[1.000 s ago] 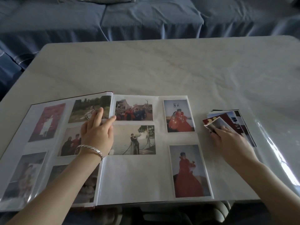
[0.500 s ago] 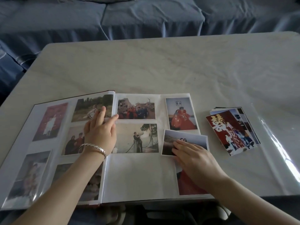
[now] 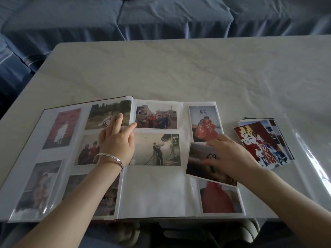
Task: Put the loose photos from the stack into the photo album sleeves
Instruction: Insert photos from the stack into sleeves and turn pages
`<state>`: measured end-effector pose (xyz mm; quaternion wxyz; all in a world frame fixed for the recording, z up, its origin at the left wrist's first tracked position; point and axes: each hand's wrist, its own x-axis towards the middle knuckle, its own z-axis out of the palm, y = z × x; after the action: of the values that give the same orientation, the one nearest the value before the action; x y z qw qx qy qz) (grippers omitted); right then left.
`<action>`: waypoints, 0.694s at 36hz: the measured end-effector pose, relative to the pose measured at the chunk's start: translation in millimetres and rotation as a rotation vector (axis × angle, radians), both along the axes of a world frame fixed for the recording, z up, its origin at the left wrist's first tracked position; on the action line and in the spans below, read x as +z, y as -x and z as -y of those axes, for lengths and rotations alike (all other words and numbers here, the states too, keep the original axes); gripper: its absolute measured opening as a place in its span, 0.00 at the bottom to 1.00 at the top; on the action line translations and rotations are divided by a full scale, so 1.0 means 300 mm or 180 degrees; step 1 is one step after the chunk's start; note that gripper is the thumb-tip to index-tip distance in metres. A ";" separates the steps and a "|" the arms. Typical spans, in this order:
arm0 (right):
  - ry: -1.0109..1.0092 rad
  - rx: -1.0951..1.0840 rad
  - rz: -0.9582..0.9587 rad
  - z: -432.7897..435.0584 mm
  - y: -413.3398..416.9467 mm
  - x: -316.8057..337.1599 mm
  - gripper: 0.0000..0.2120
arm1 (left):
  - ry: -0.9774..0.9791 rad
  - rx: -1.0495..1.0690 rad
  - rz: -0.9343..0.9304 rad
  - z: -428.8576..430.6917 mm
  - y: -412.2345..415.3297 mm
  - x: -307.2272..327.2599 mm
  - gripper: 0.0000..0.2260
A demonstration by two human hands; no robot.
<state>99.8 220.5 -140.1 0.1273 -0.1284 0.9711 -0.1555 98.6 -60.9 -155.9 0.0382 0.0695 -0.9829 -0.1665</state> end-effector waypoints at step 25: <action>-0.0069 0.0489 0.0549 -0.021 -0.070 0.023 0.07 | -0.0032 0.0024 0.0002 0.001 -0.001 -0.003 0.16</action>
<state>120.7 226.7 -133.1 0.2233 -0.1872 0.9455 -0.1452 98.9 -61.1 -156.8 0.0381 0.0735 -0.9817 -0.1713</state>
